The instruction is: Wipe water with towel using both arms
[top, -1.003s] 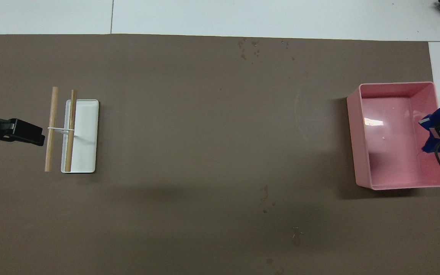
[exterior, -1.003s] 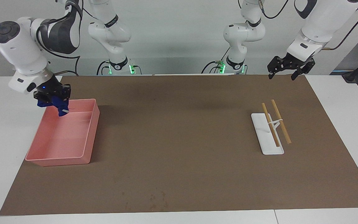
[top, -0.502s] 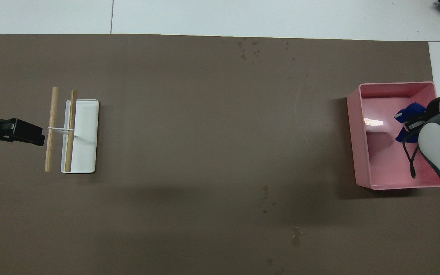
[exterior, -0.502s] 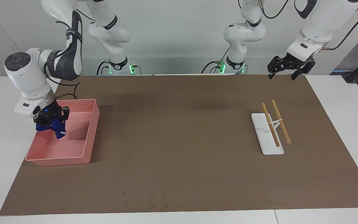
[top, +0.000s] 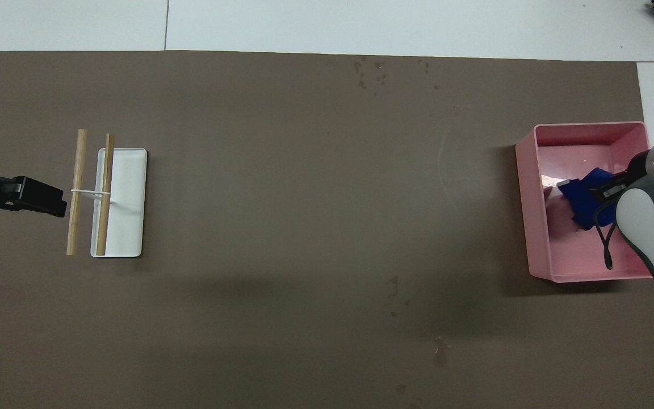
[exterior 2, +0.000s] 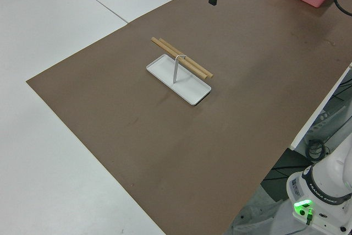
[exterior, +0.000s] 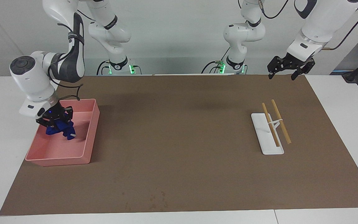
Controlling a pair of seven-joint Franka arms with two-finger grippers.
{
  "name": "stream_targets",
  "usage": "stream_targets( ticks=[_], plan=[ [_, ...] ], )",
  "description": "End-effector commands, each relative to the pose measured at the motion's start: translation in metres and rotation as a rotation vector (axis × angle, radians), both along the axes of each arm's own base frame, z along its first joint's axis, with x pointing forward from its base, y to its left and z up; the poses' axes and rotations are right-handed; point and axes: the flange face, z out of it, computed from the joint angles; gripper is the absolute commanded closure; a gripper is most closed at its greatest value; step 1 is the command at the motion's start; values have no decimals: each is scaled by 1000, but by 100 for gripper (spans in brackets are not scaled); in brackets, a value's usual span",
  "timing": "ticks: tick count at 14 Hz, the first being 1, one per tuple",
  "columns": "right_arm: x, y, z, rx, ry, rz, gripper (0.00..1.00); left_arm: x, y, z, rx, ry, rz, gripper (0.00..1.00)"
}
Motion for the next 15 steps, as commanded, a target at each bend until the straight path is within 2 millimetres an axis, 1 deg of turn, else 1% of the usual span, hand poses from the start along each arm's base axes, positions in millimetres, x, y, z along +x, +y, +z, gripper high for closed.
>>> stream_targets(
  ticks=[1, 3, 4, 5, 7, 8, 9, 11, 12, 13, 14, 15],
  plan=[
    [1, 11, 25, -10, -36, 5, 0, -10, 2, 1, 15, 4, -8, 0],
    [6, 27, 48, -15, -62, 30, 0, -10, 2, 2, 15, 3, -8, 0],
    [7, 29, 61, -15, -70, 29, 0, -10, 2, 1, 15, 4, -8, 0],
    [7, 36, 73, -2, -71, 29, 0, -10, 2, 1, 15, 4, -8, 0],
    [3, 46, 96, 68, -67, -31, 0, -10, 2, 1, 15, 4, -8, 0],
    [3, 58, 109, 99, -53, -73, 0, -10, 2, 2, 15, 3, -8, 0],
    [2, 66, 120, 105, -41, -115, 0, -10, 2, 1, 15, 4, -8, 0],
    [6, 81, 143, 110, -52, -128, 0, -10, 2, 1, 15, 4, -8, 0],
    [4, 88, 157, 111, -34, -145, 0, -10, 2, 2, 15, 3, -8, 0],
    [3, 103, 162, 113, -11, -171, 0, -10, 2, 2, 15, 3, -8, 0],
    [1, 113, 166, 115, 8, -212, 0, -10, 2, 2, 15, 3, -8, 0],
    [-4, 115, 167, 112, 41, -239, 0, -10, 2, 2, 15, 3, -8, 0]
  ],
)
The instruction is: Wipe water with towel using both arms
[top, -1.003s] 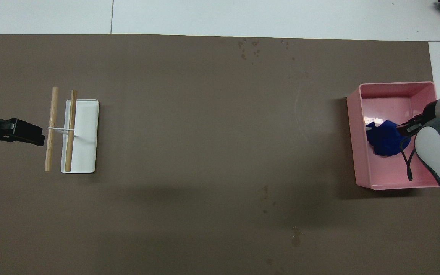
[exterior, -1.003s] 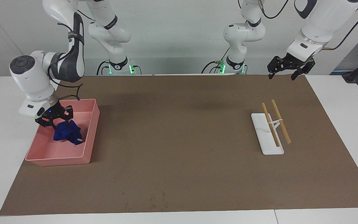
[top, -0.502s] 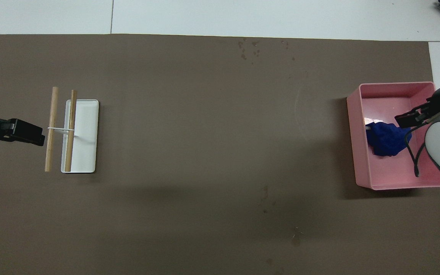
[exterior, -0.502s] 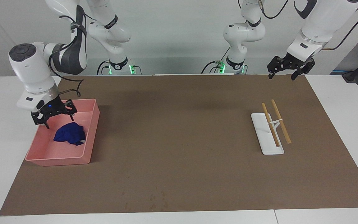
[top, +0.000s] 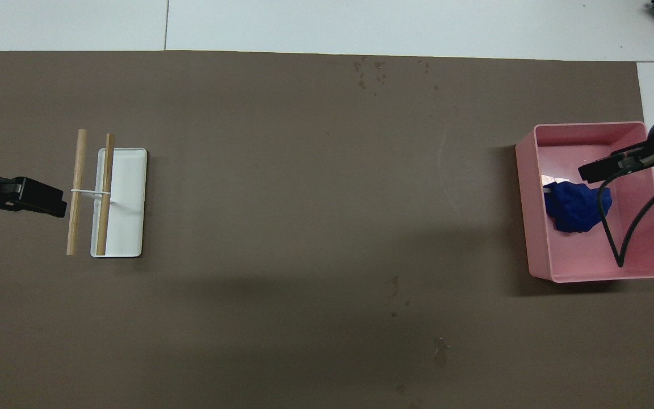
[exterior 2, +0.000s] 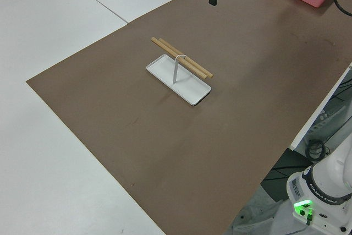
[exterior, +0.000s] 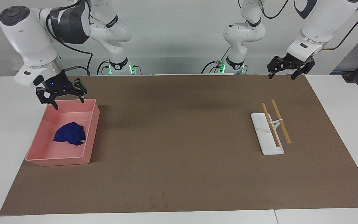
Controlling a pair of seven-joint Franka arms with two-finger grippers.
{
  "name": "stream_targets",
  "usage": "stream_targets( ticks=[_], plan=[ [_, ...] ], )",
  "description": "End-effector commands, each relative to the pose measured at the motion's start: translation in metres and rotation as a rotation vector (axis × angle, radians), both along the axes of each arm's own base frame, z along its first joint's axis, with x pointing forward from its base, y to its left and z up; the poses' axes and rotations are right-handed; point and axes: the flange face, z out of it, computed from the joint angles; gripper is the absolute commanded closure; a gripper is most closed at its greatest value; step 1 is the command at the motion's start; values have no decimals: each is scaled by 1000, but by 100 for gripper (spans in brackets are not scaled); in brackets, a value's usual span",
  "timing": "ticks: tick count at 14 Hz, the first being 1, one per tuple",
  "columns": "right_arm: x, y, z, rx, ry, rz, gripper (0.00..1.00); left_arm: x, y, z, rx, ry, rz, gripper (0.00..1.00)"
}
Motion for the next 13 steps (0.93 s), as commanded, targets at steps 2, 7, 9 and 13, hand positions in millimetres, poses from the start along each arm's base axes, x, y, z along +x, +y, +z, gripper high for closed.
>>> stream_targets(
  ticks=[2, 7, 9, 13],
  plan=[
    [-11, 10, 12, 80, 87, -69, 0, -10, 2, 2, 15, 4, -8, 0],
    [-24, 24, 35, 119, 112, -51, 0, -9, 2, 2, 15, 3, -8, 0],
    [-27, 23, 37, 122, 121, -52, 0, -10, 2, 2, 15, 4, -8, 0],
    [-31, 24, 45, 118, 102, -55, 0, -10, 2, 2, 15, 4, -8, 0]
  ],
)
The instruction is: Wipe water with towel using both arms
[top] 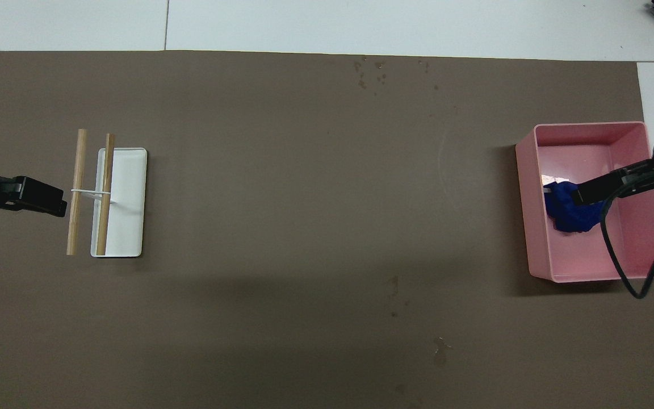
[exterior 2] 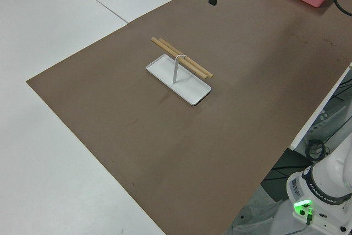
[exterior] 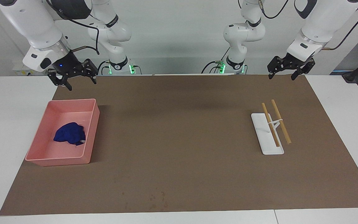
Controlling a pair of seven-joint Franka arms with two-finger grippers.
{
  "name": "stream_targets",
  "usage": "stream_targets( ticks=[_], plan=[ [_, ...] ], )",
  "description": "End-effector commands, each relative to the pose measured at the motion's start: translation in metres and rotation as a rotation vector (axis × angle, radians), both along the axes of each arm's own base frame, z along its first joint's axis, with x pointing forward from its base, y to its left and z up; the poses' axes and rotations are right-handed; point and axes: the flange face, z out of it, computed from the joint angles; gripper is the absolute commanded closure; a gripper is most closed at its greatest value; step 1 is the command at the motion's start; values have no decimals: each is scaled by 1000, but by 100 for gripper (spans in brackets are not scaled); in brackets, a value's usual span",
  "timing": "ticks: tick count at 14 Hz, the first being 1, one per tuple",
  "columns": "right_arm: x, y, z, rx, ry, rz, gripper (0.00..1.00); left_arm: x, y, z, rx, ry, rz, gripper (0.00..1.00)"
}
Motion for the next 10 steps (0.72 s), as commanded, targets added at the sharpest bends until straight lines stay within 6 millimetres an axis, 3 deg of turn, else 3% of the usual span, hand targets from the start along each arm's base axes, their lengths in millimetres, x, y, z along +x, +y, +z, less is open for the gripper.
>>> stream_targets(
  ticks=[1, 10],
  plan=[
    [-4, 3, 6, 20, -3, -17, 0, -9, 2, 2, 15, 3, -8, 0],
    [-9, 2, 8, 19, 18, -18, 0, -10, 2, 2, 15, 4, -8, 0]
  ],
)
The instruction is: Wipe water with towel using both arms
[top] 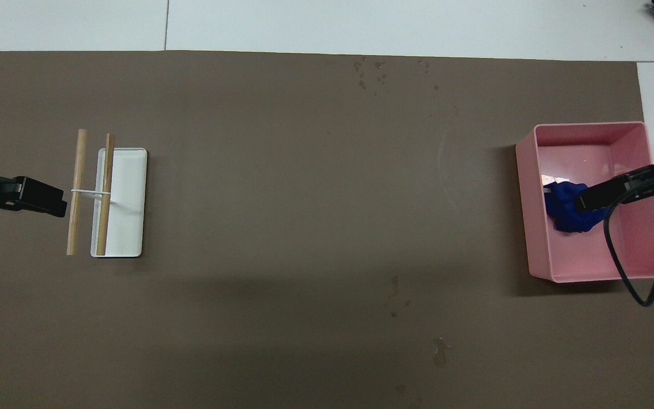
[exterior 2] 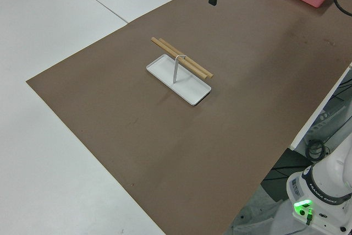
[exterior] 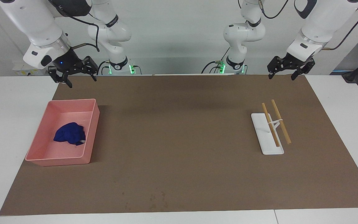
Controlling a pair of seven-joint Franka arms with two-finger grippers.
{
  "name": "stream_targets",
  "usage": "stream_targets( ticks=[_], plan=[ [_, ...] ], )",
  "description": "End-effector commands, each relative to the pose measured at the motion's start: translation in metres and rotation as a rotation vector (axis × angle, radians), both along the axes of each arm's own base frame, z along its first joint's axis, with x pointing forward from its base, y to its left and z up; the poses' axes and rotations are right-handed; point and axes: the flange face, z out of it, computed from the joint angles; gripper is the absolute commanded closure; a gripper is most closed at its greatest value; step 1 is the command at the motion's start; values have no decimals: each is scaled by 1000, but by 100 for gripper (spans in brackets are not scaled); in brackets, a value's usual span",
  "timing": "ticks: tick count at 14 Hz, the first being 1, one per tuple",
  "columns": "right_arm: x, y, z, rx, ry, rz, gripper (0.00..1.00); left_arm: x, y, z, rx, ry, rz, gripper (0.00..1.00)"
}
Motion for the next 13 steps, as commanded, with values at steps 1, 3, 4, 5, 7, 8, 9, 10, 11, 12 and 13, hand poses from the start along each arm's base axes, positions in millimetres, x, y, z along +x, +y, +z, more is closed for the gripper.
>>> stream_targets(
  ticks=[1, 3, 4, 5, 7, 8, 9, 10, 11, 12, 13],
  plan=[
    [-7, 2, 7, 22, 6, -18, 0, -9, 2, 2, 15, 3, -8, 0],
    [-15, 9, 2, 19, 36, -15, 0, -9, 2, 2, 15, 3, -8, 0],
    [-19, 14, 3, 16, 38, -26, 0, -9, 2, 2, 15, 3, -8, 0],
    [-21, 21, 3, 11, 38, -27, 0, -9, 2, 2, 15, 3, -8, 0],
    [-27, 25, -1, 1, 44, -26, 0, -10, 2, 2, 15, 4, -8, 0],
    [-32, 16, -5, 2, 45, -36, 0, -9, 2, 2, 15, 3, -8, 0],
    [-32, 11, -7, 3, 45, -44, 0, -9, 2, 2, 15, 3, -8, 0],
    [-32, 11, -6, 4, 40, -44, 0, -10, 2, 2, 15, 4, -8, 0],
    [-31, 11, -5, 3, 35, -42, 0, -9, 2, 2, 15, 3, -8, 0],
    [-30, 14, -2, -2, 26, -31, 0, -9, 2, 2, 15, 3, -8, 0],
    [-28, 16, -1, -3, 10, -29, 0, -10, 2, 2, 15, 4, -8, 0]
  ],
)
